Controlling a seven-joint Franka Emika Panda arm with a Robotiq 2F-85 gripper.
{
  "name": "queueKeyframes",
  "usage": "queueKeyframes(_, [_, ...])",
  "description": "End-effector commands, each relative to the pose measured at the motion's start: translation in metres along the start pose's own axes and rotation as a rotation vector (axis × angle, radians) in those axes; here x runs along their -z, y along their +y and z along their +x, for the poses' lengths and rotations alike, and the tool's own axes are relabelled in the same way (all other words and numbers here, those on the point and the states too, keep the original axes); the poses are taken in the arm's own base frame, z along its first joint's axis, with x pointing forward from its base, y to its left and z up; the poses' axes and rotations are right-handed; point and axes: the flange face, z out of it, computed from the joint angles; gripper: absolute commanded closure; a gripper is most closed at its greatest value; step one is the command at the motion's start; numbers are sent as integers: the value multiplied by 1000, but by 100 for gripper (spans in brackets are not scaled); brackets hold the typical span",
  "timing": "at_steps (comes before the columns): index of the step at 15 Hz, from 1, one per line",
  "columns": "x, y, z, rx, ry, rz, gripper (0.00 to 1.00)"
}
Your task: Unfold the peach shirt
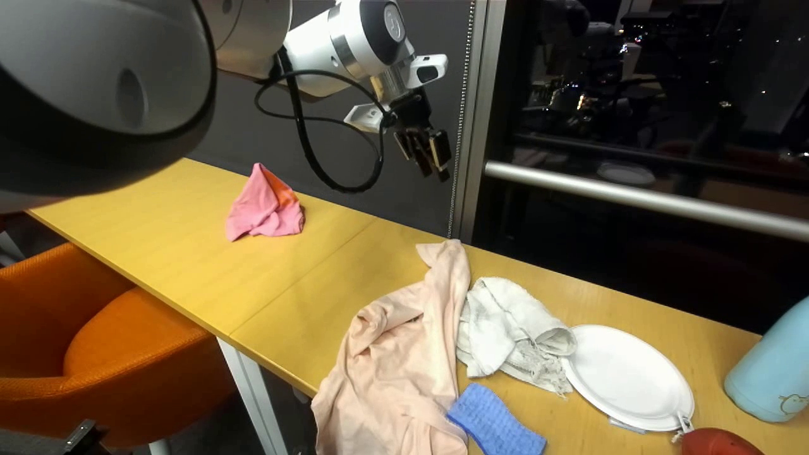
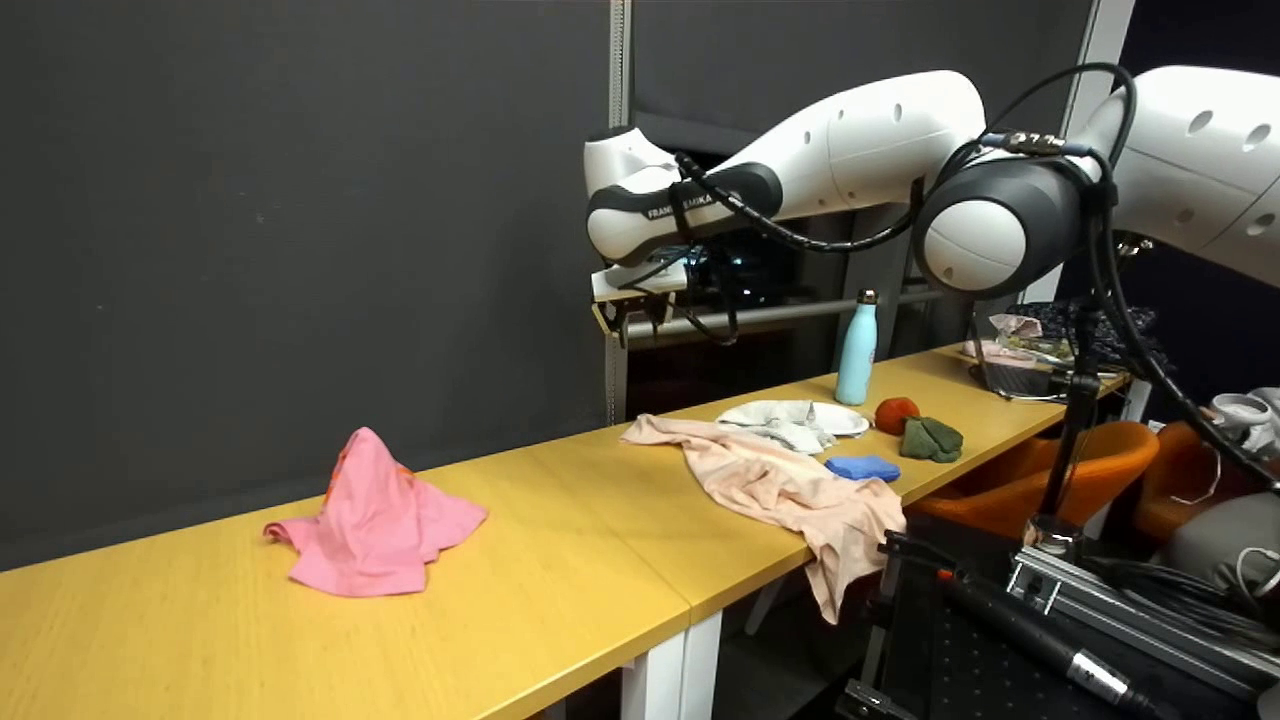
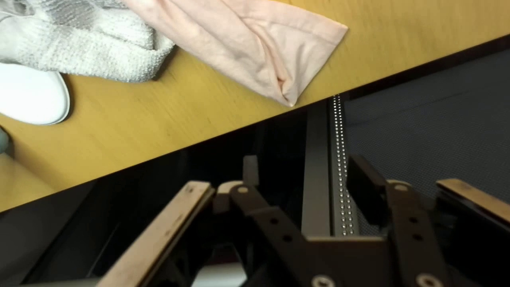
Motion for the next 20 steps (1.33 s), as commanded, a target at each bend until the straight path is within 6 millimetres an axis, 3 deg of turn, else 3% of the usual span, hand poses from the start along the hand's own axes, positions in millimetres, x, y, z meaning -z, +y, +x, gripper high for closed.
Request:
queueKeyframes(1, [45,19,7,89,-108,13,9])
queueKeyframes(3, [66,22,2,156,-179,42,0])
queueKeyframes(8, [100,33,-26,293,-354,101,0])
queueKeyframes(14, [102,55,-72,389,-516,105,0])
queueKeyframes(20, [87,97,-120,395,-603,-1,0])
